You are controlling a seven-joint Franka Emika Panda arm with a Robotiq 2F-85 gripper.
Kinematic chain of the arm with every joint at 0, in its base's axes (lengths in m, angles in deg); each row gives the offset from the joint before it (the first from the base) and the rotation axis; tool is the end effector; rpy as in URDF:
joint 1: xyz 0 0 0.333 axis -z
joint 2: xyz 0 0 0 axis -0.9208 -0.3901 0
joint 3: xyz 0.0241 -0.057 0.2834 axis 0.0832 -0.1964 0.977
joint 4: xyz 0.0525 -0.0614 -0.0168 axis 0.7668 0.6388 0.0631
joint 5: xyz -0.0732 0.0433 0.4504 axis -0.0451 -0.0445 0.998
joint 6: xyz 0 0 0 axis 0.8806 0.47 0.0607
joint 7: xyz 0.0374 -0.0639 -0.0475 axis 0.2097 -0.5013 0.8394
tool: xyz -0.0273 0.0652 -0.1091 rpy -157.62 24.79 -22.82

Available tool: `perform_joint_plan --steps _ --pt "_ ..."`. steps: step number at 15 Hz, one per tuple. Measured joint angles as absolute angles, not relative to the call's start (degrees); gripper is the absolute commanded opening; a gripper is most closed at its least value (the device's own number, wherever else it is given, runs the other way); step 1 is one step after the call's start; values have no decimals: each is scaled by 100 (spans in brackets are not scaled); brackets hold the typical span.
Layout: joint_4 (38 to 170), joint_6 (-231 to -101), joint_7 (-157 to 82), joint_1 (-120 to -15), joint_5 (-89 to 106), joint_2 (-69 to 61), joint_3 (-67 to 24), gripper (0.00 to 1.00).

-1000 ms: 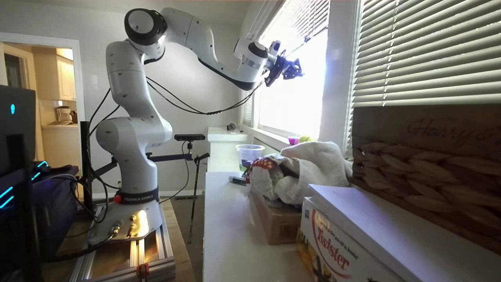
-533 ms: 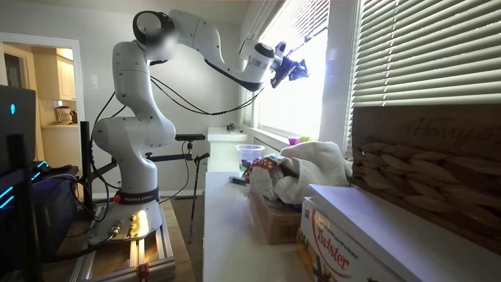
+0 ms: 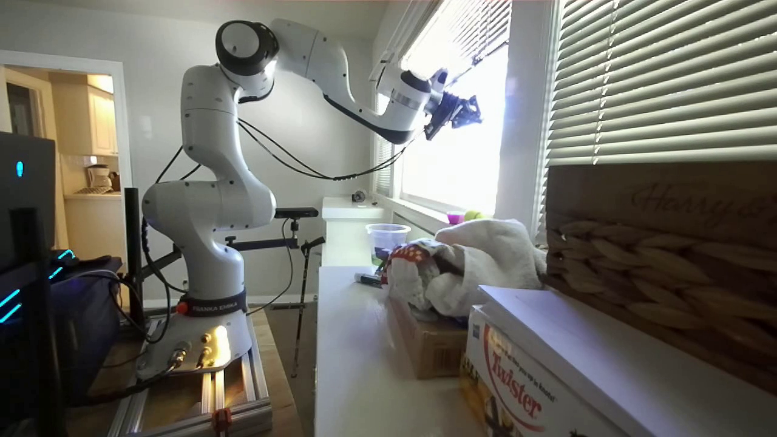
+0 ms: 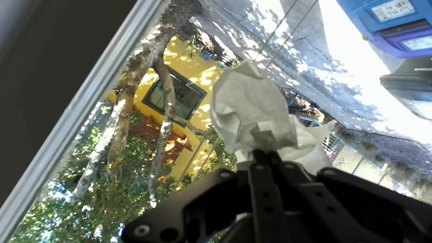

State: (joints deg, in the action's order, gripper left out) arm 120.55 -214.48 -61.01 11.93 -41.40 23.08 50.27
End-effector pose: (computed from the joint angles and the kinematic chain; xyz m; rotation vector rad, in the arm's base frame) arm 0.6653 -0.0144 0.5971 2.0992 0.4247 1.5516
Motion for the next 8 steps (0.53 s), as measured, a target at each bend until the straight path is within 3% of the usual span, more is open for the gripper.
perform_joint_plan --steps 8 --pt "11926 -21946 -6101 2894 -4112 2443 6521 1"
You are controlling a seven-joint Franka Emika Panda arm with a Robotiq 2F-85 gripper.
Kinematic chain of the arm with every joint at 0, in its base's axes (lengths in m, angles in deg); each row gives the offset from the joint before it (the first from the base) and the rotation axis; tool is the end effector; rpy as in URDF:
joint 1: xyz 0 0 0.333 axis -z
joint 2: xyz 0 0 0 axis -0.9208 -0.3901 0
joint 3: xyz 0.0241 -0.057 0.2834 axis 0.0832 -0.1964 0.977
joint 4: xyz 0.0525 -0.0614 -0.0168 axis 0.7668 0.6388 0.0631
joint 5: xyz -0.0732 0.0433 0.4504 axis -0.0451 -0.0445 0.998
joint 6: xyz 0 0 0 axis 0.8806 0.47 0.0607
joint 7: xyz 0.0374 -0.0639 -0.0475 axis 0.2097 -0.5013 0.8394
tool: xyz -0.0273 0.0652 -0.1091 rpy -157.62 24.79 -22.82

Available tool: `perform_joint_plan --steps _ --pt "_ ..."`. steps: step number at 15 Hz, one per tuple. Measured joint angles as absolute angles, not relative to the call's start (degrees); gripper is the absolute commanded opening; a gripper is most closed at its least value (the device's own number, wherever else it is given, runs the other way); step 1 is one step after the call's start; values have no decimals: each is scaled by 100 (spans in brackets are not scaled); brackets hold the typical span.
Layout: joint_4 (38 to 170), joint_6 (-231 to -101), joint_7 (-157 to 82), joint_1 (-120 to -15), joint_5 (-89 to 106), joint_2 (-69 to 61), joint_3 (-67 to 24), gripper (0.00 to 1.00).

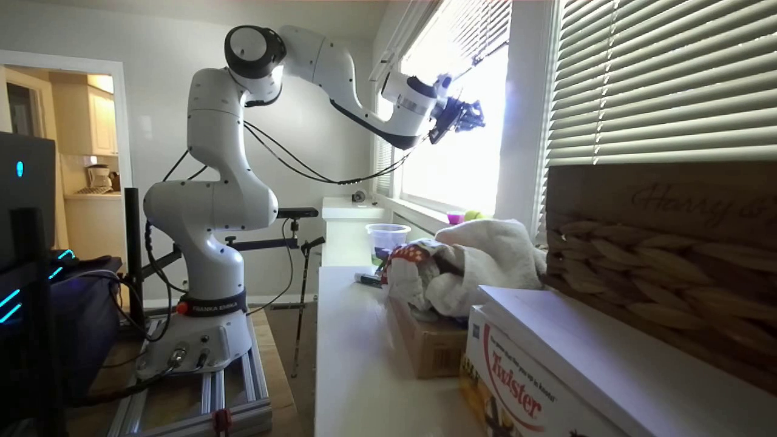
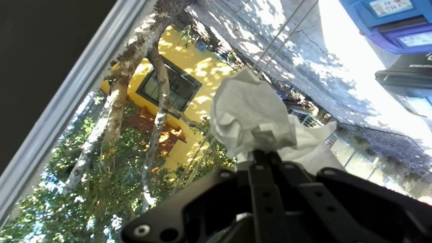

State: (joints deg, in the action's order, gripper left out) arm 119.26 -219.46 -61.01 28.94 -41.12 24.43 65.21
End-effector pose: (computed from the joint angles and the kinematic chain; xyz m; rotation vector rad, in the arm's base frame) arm 0.6742 -0.0222 0.5839 2.0777 0.4725 1.5779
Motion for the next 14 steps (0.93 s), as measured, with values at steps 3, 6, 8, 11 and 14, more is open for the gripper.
perform_joint_plan --steps 3,6,8,11,14 --pt "11925 -22056 -6101 3405 -4103 2487 7009 1" --pt "11924 -22240 -6101 3757 -4102 2490 7343 1" --pt "11925 -22346 -6101 3944 -4102 2478 7515 1" --pt "11941 -22358 -6099 4143 -4106 2404 7781 1" --pt "12033 -22198 -6093 4350 -4110 2309 8151 1"
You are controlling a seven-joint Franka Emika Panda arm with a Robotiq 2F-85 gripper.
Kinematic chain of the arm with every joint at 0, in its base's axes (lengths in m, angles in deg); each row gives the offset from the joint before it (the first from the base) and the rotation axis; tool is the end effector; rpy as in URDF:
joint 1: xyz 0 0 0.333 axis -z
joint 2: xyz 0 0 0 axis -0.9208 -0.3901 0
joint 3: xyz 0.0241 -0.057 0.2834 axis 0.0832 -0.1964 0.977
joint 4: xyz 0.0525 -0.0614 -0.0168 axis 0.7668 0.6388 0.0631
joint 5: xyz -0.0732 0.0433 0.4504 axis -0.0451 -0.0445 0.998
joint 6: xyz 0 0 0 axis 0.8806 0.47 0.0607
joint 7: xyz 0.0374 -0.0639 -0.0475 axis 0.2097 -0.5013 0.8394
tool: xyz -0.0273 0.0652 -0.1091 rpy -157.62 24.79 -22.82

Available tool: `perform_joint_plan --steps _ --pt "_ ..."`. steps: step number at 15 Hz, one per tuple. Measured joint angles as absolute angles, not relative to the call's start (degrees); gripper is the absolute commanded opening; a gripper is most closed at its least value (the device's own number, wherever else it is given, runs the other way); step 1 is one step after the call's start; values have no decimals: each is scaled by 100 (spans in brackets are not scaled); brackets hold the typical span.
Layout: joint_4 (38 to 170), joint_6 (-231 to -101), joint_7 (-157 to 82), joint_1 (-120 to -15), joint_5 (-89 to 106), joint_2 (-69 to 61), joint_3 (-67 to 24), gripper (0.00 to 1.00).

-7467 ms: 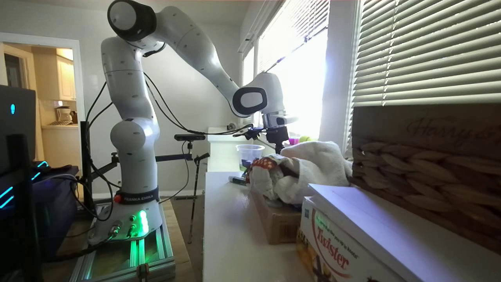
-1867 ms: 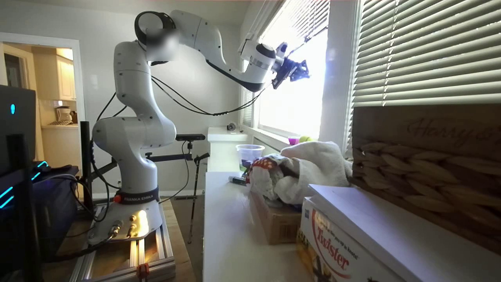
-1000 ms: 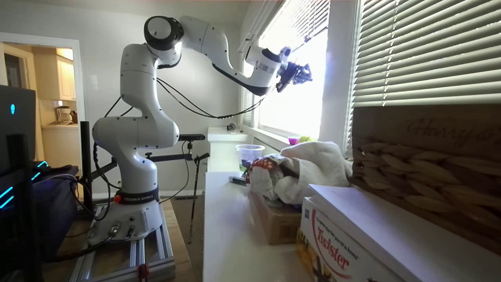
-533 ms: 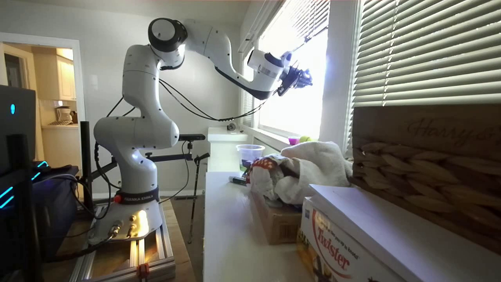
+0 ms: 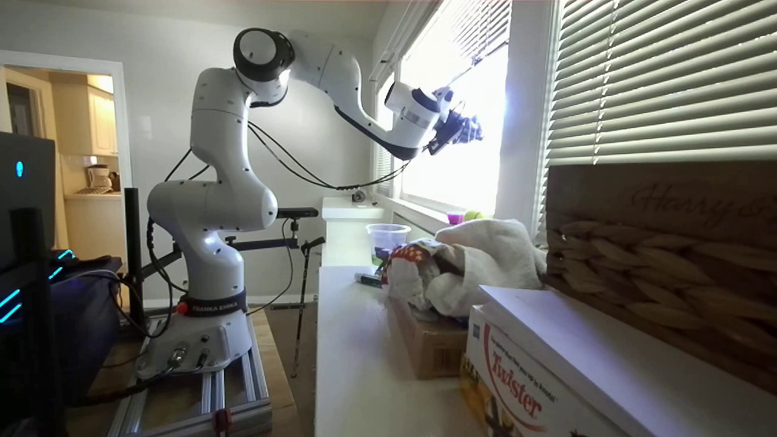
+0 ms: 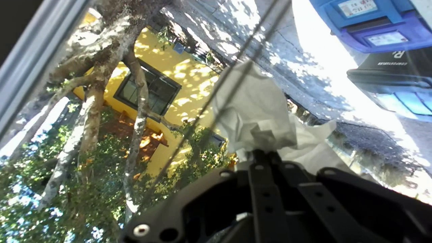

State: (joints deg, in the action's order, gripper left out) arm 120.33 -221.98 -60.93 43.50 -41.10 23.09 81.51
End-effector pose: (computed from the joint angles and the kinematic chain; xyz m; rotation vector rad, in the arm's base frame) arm 0.6825 -0.0100 0.5426 2.1560 0.5239 1.5907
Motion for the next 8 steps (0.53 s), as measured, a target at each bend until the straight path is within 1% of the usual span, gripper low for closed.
perform_joint_plan --steps 4,8 --pt "12308 -21615 -6060 4641 -4109 2269 8702 1" --pt "12404 -21518 -6028 4980 -4104 2276 9042 1"
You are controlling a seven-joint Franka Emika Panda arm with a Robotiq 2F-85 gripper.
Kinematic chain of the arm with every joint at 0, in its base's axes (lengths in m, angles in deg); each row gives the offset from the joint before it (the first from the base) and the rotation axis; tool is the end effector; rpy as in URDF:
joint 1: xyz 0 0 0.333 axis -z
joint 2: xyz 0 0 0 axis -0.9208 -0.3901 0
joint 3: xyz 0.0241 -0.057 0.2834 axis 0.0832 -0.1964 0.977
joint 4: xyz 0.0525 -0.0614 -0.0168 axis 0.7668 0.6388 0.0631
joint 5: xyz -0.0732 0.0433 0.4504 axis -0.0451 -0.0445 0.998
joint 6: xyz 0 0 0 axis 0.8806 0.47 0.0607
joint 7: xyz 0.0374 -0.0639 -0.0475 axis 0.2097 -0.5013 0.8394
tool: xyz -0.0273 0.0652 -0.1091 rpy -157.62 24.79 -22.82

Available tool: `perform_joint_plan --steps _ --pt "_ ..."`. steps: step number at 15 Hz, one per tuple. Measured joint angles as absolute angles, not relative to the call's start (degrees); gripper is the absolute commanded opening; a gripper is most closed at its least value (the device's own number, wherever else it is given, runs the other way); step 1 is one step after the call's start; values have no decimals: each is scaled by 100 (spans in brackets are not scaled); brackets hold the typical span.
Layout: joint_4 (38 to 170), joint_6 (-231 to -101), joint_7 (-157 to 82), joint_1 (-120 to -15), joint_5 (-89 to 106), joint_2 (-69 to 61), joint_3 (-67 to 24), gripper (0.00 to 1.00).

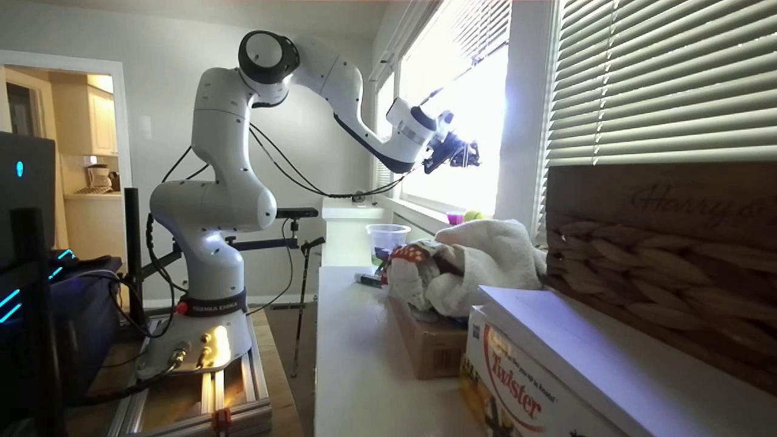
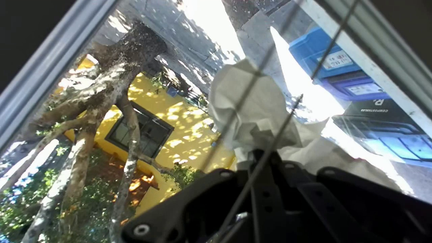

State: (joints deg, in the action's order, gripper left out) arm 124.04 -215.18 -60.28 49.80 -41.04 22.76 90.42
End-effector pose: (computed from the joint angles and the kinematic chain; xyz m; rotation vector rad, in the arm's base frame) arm 0.6854 -0.0037 0.4789 2.2732 0.5006 1.4002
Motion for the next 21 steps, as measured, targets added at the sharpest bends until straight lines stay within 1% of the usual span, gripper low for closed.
perform_joint_plan --steps 6,8,12,21 --pt "12362 -21579 -6023 5147 -4105 2275 9151 1" --pt "12363 -21697 -5673 4871 -3708 2298 8887 1" --pt "12232 -21764 -5674 4769 -3711 2270 8818 1" --pt "11770 -21988 -5674 4270 -3710 2271 8299 1"
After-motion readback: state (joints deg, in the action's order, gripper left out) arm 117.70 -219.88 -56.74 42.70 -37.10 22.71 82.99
